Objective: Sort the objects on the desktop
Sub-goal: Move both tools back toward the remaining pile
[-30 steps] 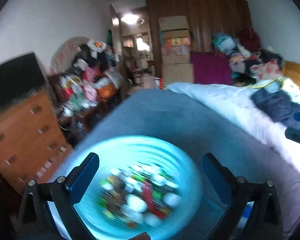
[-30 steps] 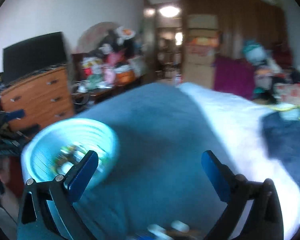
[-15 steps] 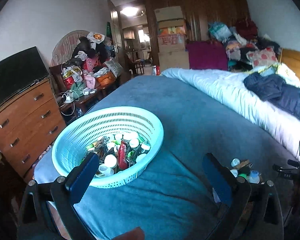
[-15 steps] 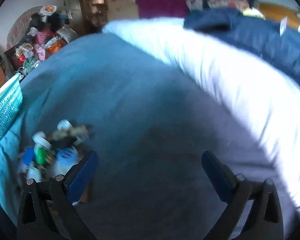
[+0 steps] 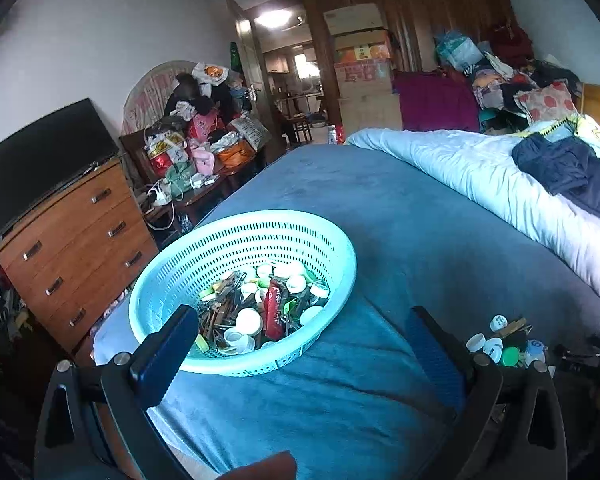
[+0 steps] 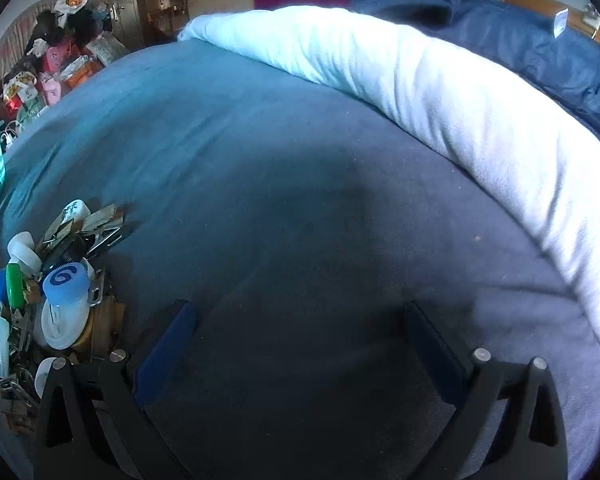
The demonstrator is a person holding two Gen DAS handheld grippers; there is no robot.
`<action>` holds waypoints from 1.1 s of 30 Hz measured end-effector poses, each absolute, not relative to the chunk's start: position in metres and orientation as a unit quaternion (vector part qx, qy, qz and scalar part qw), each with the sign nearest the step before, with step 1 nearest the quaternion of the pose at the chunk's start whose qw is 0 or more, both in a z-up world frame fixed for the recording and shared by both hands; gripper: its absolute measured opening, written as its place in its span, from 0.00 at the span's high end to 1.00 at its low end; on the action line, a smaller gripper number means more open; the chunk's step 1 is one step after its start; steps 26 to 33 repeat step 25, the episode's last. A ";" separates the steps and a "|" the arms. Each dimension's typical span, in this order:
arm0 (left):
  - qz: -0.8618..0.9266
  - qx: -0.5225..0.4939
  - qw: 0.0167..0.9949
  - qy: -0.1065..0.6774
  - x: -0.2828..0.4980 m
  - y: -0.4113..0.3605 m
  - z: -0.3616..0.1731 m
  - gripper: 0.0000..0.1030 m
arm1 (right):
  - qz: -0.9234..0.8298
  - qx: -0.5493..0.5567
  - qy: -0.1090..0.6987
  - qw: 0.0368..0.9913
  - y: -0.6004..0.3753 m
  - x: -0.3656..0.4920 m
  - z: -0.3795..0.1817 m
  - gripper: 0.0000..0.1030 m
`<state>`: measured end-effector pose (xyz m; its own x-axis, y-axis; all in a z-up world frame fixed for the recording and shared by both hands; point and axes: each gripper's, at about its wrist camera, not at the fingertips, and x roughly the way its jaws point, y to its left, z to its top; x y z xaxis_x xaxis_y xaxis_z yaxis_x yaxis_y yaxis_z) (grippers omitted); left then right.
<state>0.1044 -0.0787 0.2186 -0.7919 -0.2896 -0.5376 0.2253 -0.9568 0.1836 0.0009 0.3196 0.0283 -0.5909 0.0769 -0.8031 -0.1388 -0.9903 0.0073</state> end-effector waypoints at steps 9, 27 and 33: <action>-0.944 0.297 0.139 -0.019 0.108 -0.102 0.222 0.00 | 0.891 -0.448 0.034 0.061 0.320 -0.002 0.029 0.00; -0.937 0.329 0.114 -0.002 0.104 -0.106 0.218 0.00 | 0.891 -0.448 0.034 0.061 0.320 -0.001 0.029 0.00; -0.937 0.329 0.114 -0.002 0.104 -0.106 0.218 0.00 | 0.891 -0.448 0.034 0.061 0.320 -0.001 0.029 0.00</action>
